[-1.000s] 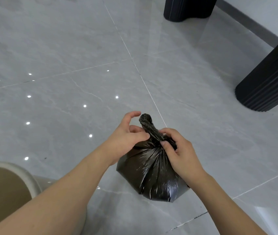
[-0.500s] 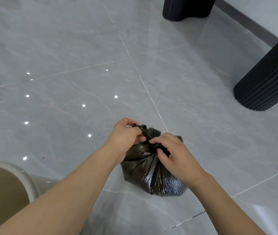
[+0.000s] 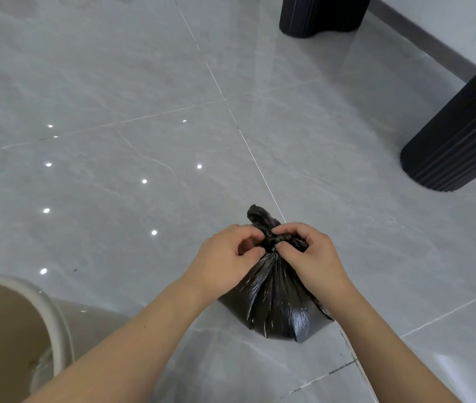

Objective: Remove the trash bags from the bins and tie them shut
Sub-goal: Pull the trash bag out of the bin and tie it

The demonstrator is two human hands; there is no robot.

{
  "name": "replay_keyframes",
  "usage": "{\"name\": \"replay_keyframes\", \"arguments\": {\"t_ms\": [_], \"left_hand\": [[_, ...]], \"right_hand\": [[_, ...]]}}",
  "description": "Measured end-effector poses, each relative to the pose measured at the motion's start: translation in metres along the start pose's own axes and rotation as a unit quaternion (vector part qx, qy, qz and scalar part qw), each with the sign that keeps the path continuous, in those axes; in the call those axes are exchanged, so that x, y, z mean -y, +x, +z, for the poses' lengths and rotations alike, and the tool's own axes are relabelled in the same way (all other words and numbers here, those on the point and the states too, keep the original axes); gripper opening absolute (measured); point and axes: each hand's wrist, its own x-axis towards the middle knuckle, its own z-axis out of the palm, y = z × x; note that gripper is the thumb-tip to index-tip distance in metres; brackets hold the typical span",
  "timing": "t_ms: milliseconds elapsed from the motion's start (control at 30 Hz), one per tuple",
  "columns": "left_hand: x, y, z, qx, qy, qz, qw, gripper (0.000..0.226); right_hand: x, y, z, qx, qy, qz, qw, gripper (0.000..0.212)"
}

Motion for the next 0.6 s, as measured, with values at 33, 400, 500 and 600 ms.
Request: {"name": "replay_keyframes", "arguments": {"t_ms": [33, 400, 500, 600], "left_hand": [[0.0, 0.001, 0.0, -0.005, 0.022, 0.012, 1.0, 0.013], [-0.002, 0.004, 0.001, -0.026, 0.158, 0.079, 0.984, 0.01], [-0.002, 0.005, 0.002, -0.033, 0.217, 0.096, 0.971, 0.01], [-0.003, 0.004, 0.004, -0.019, 0.229, 0.108, 0.967, 0.01]], "right_hand": [[0.001, 0.0, -0.001, 0.003, 0.008, 0.011, 1.0, 0.026], [0.0, 0.003, -0.006, 0.089, 0.044, 0.136, 0.986, 0.006], [-0.006, 0.004, -0.01, 0.202, 0.194, 0.243, 0.929, 0.038], [-0.008, 0.005, -0.009, 0.22, 0.205, 0.289, 0.909, 0.043]]}}
